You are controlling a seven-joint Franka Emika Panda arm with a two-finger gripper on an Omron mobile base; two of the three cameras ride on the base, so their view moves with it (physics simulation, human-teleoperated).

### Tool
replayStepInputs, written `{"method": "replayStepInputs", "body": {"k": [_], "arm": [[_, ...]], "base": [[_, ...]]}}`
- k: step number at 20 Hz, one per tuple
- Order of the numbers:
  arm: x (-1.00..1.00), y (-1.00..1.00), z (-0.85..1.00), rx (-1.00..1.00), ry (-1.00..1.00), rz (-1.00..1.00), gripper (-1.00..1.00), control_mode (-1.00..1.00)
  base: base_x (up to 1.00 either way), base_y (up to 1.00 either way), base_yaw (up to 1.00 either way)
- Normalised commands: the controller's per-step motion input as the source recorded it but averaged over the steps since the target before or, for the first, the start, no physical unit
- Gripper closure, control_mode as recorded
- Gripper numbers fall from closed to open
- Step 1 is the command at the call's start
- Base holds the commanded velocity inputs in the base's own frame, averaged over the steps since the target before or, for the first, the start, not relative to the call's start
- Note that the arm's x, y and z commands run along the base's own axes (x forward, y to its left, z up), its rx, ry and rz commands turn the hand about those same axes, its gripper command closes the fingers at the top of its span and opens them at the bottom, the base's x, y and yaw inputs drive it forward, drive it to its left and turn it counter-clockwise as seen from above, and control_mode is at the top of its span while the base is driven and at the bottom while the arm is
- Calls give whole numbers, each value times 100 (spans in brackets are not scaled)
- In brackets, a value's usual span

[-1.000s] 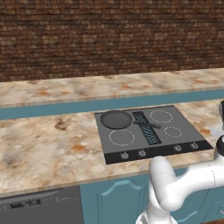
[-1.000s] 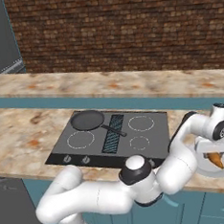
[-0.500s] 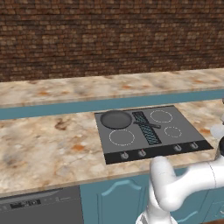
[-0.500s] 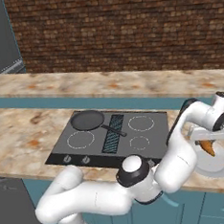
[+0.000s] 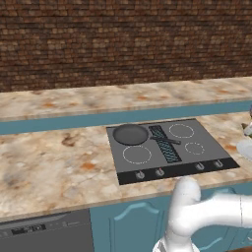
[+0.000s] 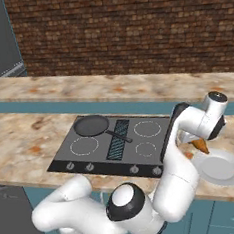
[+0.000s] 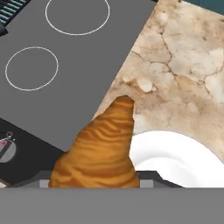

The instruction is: Pick the croissant and place it on the pan. Then turn on the stove to warm the croissant.

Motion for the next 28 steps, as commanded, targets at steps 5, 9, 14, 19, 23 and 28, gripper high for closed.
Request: {"method": "replayStepInputs", "body": {"k": [5,9,14,19,23,28], "arm": [[-22,91,44,-5,-19,14,100,-100],[-17,92,66,-3,-14,7,100,-100],[0,87,79,-3,-7,7,100,-100],[0,85,70,-1,-3,5,100,-100],[0,83,42,0,0,6,100,-100],[1,81,8,0,2,7,100,-100]], "base": [[0,0,0],[0,0,0],[0,0,0],[0,0,0],[0,0,0],[0,0,0]]}}
